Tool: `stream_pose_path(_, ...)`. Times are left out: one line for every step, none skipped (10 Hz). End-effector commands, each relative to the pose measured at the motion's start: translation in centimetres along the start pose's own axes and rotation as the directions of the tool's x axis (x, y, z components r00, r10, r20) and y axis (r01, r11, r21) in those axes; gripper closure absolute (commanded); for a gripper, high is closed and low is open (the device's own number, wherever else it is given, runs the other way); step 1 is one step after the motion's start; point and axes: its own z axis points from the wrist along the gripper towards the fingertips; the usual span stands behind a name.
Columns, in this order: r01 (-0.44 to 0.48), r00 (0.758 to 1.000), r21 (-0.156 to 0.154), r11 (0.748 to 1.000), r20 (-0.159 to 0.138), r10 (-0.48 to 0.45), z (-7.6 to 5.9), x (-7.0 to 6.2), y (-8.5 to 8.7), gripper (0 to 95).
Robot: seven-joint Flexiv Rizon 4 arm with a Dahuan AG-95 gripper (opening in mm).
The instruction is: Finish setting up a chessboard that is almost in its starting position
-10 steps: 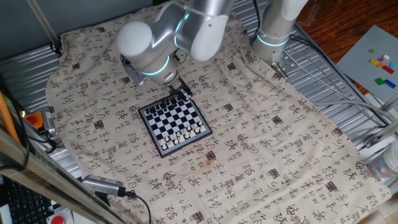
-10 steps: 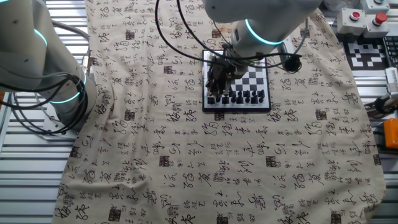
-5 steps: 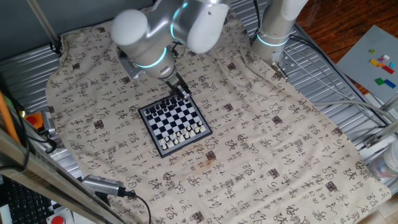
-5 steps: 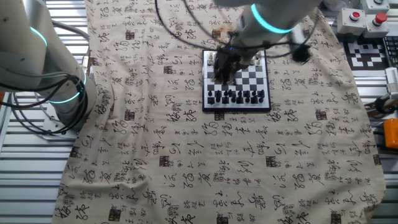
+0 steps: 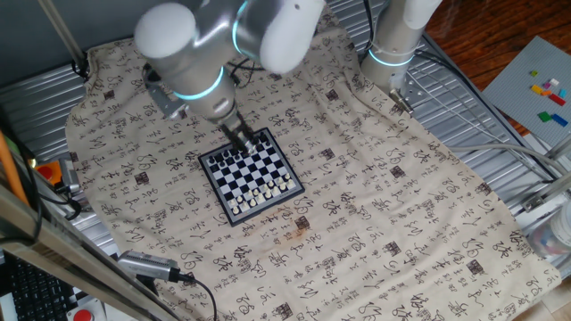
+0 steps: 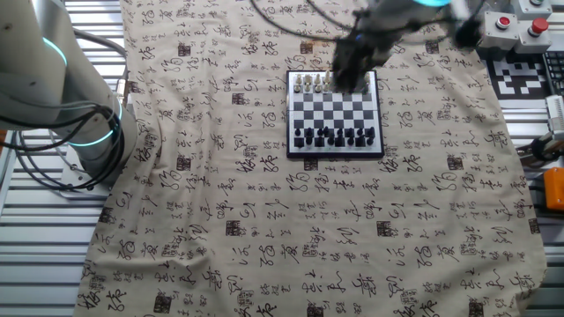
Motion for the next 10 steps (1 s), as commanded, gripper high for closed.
stream_pose_path(0.007, 0.996, 0.021, 1.000, 0.091, -0.009, -1.7, -4.0, 3.2, 95.0)
stream_pose_path(0.005, 0.995, 0.025, 1.000, 0.099, -0.008, -2.2, -4.6, 3.6, 95.0)
stream_pose_path(0.008, 0.992, 0.023, 1.000, 0.123, -0.011, -2.9, -5.6, 4.0, 95.0)
stream_pose_path(0.026, 0.991, 0.027, 0.999, 0.132, -0.029, -3.4, -6.3, 4.5, 95.0)
stream_pose_path(0.023, 0.991, 0.026, 0.999, 0.133, -0.026, -4.1, -7.4, 5.2, 95.0)
stream_pose_path(0.016, 0.991, 0.026, 1.000, 0.130, -0.019, -4.4, -7.7, 5.5, 95.0)
stream_pose_path(0.013, 0.991, 0.024, 1.000, 0.130, -0.016, -4.5, -7.7, 5.6, 95.0)
stream_pose_path(0.013, 0.991, 0.020, 1.000, 0.131, -0.015, -4.5, -7.6, 5.6, 95.0)
stream_pose_path(0.012, 0.991, 0.017, 1.000, 0.132, -0.014, -4.6, -7.6, 5.7, 95.0)
stream_pose_path(0.010, 0.991, 0.015, 1.000, 0.132, -0.012, -4.6, -7.6, 5.7, 95.0)
